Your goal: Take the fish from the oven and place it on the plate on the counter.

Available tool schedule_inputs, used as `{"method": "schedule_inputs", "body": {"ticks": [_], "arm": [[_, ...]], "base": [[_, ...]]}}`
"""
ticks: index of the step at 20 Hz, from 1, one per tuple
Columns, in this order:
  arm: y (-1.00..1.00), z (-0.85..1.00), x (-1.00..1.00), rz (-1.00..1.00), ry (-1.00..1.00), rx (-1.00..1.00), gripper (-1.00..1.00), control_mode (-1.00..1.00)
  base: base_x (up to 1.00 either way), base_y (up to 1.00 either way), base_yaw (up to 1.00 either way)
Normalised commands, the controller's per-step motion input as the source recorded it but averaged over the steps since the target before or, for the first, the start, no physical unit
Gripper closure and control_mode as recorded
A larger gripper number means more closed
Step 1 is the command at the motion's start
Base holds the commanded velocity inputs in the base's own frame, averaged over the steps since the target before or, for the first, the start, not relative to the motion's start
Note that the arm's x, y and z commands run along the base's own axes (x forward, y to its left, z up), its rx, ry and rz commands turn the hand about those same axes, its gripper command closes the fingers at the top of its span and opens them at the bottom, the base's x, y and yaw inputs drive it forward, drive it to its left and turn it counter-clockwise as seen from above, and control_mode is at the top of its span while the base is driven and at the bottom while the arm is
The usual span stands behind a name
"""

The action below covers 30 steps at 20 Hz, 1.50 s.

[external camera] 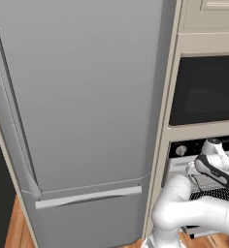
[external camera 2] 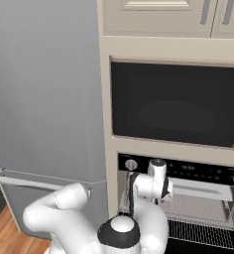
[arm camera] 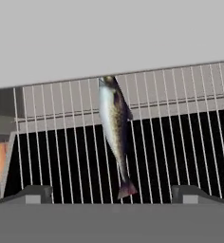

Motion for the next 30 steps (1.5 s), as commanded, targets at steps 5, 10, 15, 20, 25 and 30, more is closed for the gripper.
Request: {"method": "schedule_inputs", "body": {"ticks": [5, 10, 15, 20, 25, 30], "arm": [[-0.03, -0.50, -0.10, 0.00, -0.11, 0.13, -1.00, -1.00], [0.00, -0.02, 0.00, 0.00, -0.22, 0.00, -1.00, -1.00], [0.00, -0.02, 0.06, 0.00, -0.14, 0.00, -1.00, -1.00], [0.00, -0.18, 0.03, 0.00, -0.14, -0.01, -1.00, -1.00], [0.00, -0.01, 0.20, 0.00, 0.00, -0.03, -1.00, -1.00], [0.00, 0.00, 0.10, 0.00, 0.04, -0.10, -1.00, -1.00]], "base": [[0.00, 0.00, 0.00], [0.00, 0.00, 0.00], [0.00, 0.00, 0.00], [0.00, 0.00, 0.00], [0.00, 0.00, 0.00], [0.00, 0.00, 0.00]]}}
